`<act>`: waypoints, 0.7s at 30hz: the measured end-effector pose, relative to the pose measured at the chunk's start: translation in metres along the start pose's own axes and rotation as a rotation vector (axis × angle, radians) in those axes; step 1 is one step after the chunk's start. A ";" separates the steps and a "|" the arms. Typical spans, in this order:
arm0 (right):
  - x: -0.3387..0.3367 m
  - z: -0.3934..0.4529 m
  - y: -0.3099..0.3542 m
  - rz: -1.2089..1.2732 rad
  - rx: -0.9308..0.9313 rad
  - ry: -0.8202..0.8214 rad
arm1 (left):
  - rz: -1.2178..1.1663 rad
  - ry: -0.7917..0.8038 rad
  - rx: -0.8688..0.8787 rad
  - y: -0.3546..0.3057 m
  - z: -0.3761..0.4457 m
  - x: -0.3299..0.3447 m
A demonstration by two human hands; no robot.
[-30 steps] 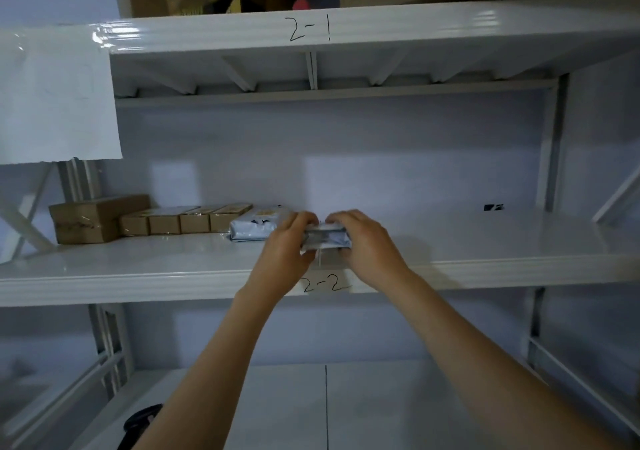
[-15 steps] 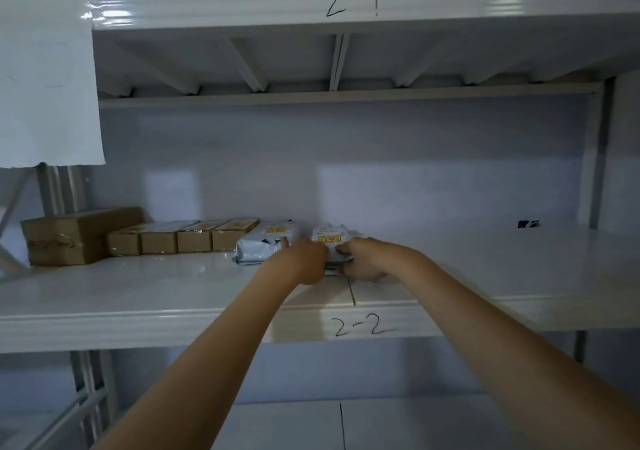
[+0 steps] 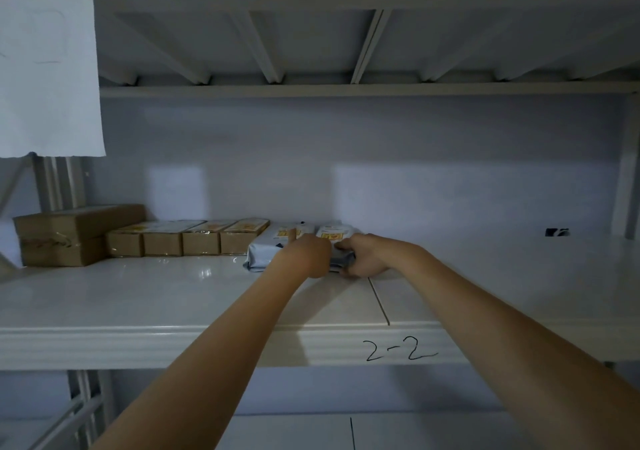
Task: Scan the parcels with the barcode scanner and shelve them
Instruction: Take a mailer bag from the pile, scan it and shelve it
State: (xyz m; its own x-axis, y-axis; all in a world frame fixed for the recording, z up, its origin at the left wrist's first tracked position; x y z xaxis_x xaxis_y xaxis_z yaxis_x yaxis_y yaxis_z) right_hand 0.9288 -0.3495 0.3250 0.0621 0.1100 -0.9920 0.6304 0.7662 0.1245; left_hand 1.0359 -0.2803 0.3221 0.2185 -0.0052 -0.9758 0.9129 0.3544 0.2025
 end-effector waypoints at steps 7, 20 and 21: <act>0.003 0.005 -0.002 0.040 -0.019 -0.033 | 0.036 -0.051 -0.009 -0.003 -0.007 0.003; 0.001 -0.008 0.004 0.101 0.027 -0.031 | -0.148 -0.042 -0.026 0.002 -0.001 0.016; 0.000 -0.012 0.003 0.102 0.012 -0.049 | -0.166 -0.054 -0.041 0.001 -0.002 0.018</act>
State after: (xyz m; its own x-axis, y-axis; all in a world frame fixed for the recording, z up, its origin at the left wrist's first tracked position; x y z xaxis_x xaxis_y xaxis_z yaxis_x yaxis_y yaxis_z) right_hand 0.9216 -0.3392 0.3252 0.1645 0.1557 -0.9740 0.6282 0.7447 0.2252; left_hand 1.0403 -0.2778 0.3051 0.0847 -0.1164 -0.9896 0.9234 0.3823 0.0340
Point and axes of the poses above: each hand's wrist, its own z-axis towards the middle knuckle, its own x-axis out of the palm, y = z × x, the point moved 2 cm from there along z, towards the middle knuckle, and after that the axes turned 5 degrees about y, right-handed, at the moved point
